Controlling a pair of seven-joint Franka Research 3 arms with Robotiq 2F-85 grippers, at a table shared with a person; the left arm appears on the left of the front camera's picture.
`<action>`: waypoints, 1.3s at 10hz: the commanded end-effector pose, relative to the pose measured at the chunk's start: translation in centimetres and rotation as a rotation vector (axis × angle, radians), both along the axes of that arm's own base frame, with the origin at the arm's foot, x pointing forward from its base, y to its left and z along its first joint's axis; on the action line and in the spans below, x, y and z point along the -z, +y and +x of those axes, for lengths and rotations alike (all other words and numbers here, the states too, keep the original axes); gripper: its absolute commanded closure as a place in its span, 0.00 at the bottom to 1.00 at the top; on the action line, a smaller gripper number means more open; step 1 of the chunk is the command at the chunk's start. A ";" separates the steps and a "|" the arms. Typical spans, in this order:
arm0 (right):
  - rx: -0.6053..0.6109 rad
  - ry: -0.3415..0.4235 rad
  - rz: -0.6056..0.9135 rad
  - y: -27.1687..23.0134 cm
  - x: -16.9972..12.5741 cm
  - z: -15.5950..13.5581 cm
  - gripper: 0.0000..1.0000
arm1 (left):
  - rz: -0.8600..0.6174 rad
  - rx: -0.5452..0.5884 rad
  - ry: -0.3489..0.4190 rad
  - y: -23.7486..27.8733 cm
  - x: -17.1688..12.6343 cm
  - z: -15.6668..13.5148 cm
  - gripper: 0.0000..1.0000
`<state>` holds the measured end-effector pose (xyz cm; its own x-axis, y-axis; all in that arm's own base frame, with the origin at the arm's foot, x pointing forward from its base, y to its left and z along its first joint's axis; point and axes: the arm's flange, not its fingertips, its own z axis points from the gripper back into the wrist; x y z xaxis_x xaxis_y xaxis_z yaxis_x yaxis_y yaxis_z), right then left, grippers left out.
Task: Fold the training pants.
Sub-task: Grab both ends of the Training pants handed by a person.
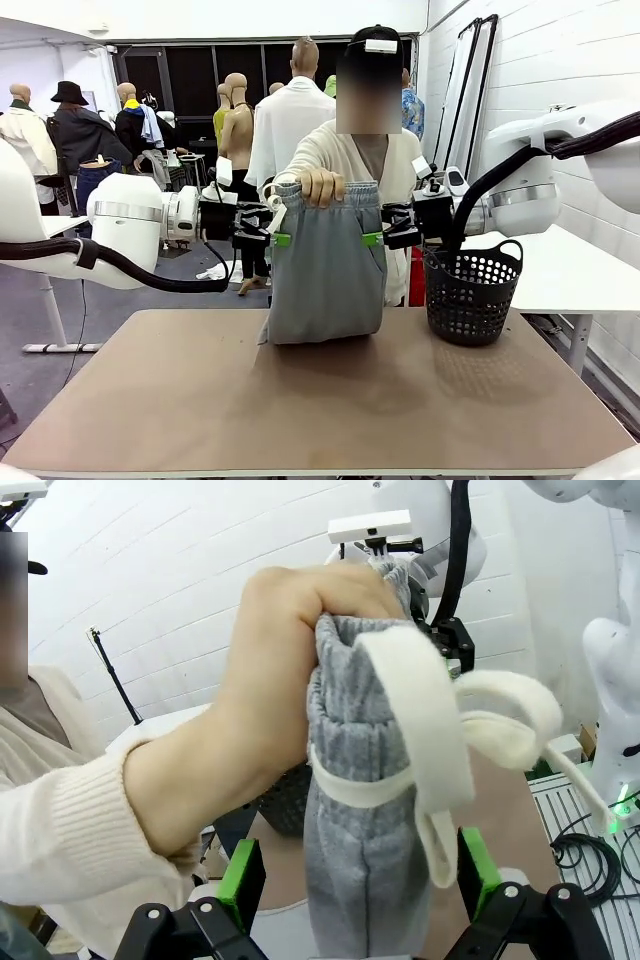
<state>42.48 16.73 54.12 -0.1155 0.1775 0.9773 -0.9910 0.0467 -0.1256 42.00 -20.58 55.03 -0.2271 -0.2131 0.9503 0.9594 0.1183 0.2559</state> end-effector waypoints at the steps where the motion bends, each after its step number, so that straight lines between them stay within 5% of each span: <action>1: -0.006 0.014 0.028 0.6 -0.5 0.5 0.00 | -0.042 -0.006 0.018 -0.7 0.0 0.8 0.00; 9: 0.001 0.069 0.120 2.7 -0.3 2.1 0.00 | -0.096 0.016 0.046 -2.8 1.1 1.6 0.00; 11: 0.012 0.096 0.115 2.6 -0.2 2.3 0.00 | -0.087 0.049 0.108 -3.3 1.5 1.6 0.00; 12: 0.014 0.104 0.113 2.6 -0.1 2.4 0.00 | -0.094 0.056 0.110 -3.4 1.7 1.6 0.06; 13: 0.013 0.120 0.104 2.6 0.0 2.4 0.00 | -0.107 0.060 0.113 -3.5 1.6 1.6 0.25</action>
